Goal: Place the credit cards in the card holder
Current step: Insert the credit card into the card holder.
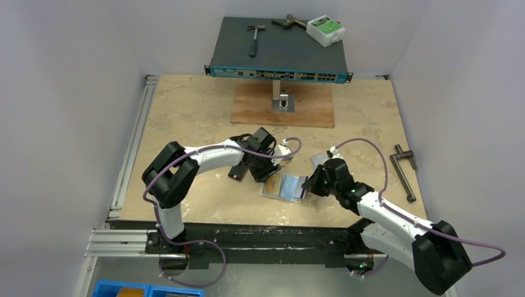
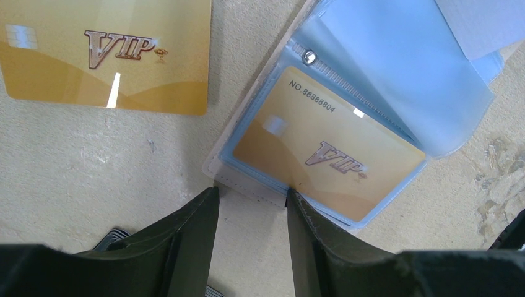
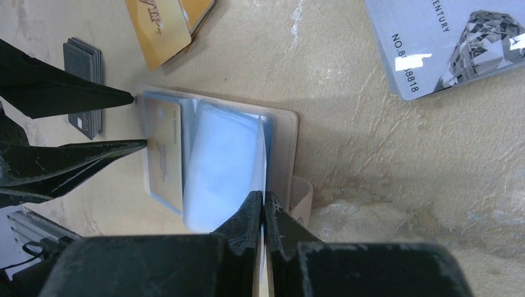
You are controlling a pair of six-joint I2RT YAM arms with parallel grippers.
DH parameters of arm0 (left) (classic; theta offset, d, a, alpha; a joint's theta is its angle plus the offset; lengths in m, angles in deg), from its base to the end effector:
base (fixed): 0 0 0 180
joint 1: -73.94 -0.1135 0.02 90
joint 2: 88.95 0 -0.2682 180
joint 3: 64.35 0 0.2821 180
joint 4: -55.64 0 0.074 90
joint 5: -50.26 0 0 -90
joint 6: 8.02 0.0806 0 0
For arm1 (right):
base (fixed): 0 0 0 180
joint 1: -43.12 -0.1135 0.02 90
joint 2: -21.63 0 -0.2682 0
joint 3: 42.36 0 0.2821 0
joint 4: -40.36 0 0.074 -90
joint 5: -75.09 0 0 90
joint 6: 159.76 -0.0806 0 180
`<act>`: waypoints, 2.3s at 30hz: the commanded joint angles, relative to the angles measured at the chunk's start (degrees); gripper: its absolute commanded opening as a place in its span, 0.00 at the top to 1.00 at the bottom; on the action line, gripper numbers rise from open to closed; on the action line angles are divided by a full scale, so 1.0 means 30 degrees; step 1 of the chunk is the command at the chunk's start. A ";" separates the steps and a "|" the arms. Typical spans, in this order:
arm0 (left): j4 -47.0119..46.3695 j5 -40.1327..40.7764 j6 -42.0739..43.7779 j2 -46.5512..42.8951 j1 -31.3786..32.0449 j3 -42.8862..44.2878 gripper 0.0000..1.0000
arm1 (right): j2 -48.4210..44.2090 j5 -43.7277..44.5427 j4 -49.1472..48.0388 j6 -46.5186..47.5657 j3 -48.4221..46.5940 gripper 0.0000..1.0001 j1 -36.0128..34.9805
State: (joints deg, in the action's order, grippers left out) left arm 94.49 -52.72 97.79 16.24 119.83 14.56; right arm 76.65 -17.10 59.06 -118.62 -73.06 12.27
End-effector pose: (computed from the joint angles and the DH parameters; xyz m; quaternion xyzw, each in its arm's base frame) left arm 0.2705 -0.3051 0.1090 0.5184 0.8205 -0.1621 0.1780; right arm 0.2013 0.1238 0.1116 0.1360 0.9069 0.2688 0.2947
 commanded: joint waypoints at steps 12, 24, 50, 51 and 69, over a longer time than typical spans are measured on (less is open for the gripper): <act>0.0548 0.0221 0.0413 -0.0375 0.0203 0.0085 0.57 | -0.2031 0.1269 0.2625 -0.0956 0.0613 1.00 -0.0149; 0.0548 0.0231 0.0419 -0.0367 0.0213 0.0092 0.57 | -0.1790 0.0964 0.2033 -0.0679 0.0731 1.00 -0.0148; 0.0629 0.0217 0.0455 -0.0373 0.0231 0.0143 0.57 | 0.1066 -0.0938 -0.2257 0.0804 0.0162 1.00 -0.0673; 0.0636 0.0211 0.0480 -0.0396 0.0231 0.0143 0.57 | 0.1117 -0.1117 -0.2691 0.0933 0.0125 1.00 -0.0673; 0.1536 -0.0673 0.0312 -0.0735 -0.0630 0.0887 0.58 | 0.2461 -0.5135 -0.6492 0.2497 -0.1060 1.00 -0.0679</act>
State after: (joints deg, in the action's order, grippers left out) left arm 96.72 -52.56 98.10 16.24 119.66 14.78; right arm 81.99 -28.18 44.61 -113.20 -73.65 10.50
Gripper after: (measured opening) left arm 0.426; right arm 0.004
